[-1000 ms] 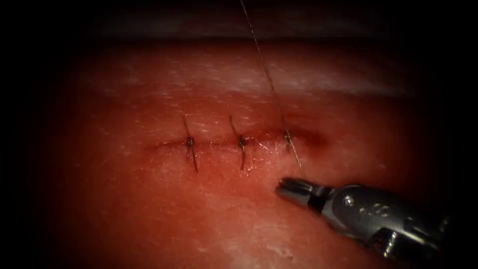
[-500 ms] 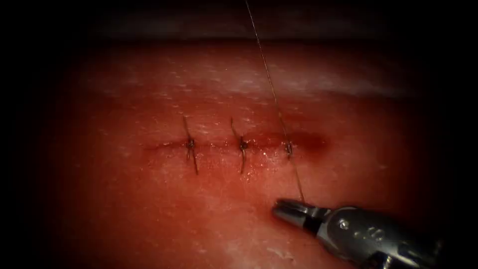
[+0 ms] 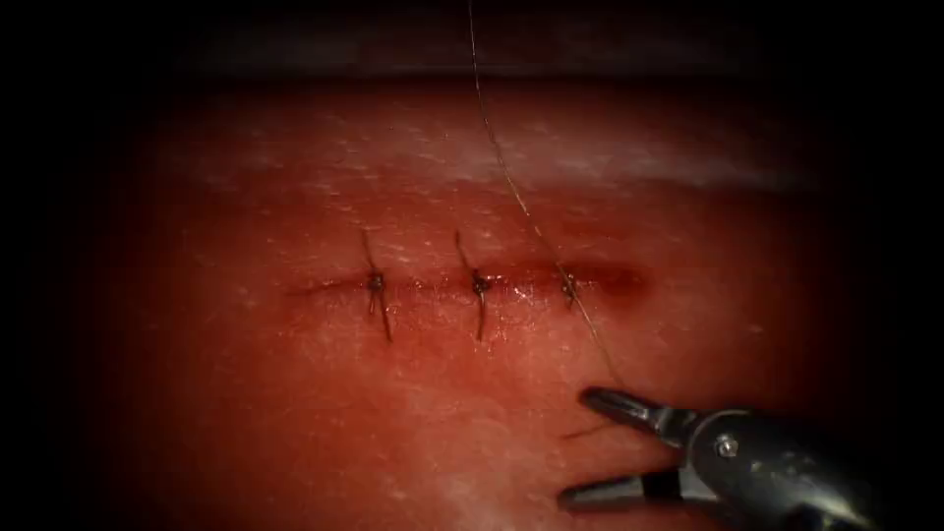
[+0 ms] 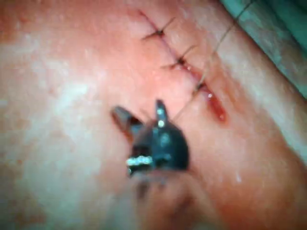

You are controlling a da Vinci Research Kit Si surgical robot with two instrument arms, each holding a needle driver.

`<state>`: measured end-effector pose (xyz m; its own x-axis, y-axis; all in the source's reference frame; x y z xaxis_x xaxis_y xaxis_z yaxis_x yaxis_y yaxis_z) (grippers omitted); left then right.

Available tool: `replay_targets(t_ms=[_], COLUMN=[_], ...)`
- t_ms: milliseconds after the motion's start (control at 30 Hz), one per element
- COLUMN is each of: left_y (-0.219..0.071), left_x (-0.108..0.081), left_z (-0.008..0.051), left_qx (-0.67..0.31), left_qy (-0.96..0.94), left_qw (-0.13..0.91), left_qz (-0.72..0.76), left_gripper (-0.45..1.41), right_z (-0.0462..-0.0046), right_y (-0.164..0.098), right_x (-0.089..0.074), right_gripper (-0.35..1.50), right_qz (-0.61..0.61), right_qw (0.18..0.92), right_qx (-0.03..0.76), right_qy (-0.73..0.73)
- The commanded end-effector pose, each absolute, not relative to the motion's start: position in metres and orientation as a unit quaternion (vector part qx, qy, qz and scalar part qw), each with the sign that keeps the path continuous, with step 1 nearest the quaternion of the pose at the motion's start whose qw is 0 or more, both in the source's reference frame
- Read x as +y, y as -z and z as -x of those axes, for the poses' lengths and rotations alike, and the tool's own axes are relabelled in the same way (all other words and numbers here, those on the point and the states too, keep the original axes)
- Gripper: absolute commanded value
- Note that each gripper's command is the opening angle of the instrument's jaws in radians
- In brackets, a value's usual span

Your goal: Wound Closure

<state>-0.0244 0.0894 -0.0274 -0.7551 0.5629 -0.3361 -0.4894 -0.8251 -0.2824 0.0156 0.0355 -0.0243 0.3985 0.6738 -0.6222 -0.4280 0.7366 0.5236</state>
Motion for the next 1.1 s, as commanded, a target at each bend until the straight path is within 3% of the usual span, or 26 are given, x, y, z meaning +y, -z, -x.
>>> replay_targets(t_ms=[33,300,700,1100], left_y=[0.0280,0.0339,0.0369,0.0372], left_x=[0.0902,0.0906,0.0897,0.0891], left_z=[0.0249,0.0258,0.0267,0.0266], left_qx=[-0.089,-0.102,-0.113,-0.113], left_qy=[-0.929,-0.920,-0.911,-0.911], left_qw=[0.286,0.291,0.299,0.298], left_qz=[0.215,0.244,0.261,0.262], left_gripper=[-0.35,-0.35,-0.35,-0.35], right_z=[-0.0154,-0.0143,-0.0197,-0.0216], right_y=[0.0246,0.0250,0.0203,0.0177], right_x=[0.0369,0.0422,0.0467,0.0461], right_gripper=[1.20,1.20,1.21,1.21], right_qz=[-0.136,-0.088,-0.088,-0.089], right_qw=[0.818,0.808,0.799,0.798], right_qx=[0.439,0.428,0.425,0.418], right_qy=[-0.346,-0.396,-0.417,-0.425])
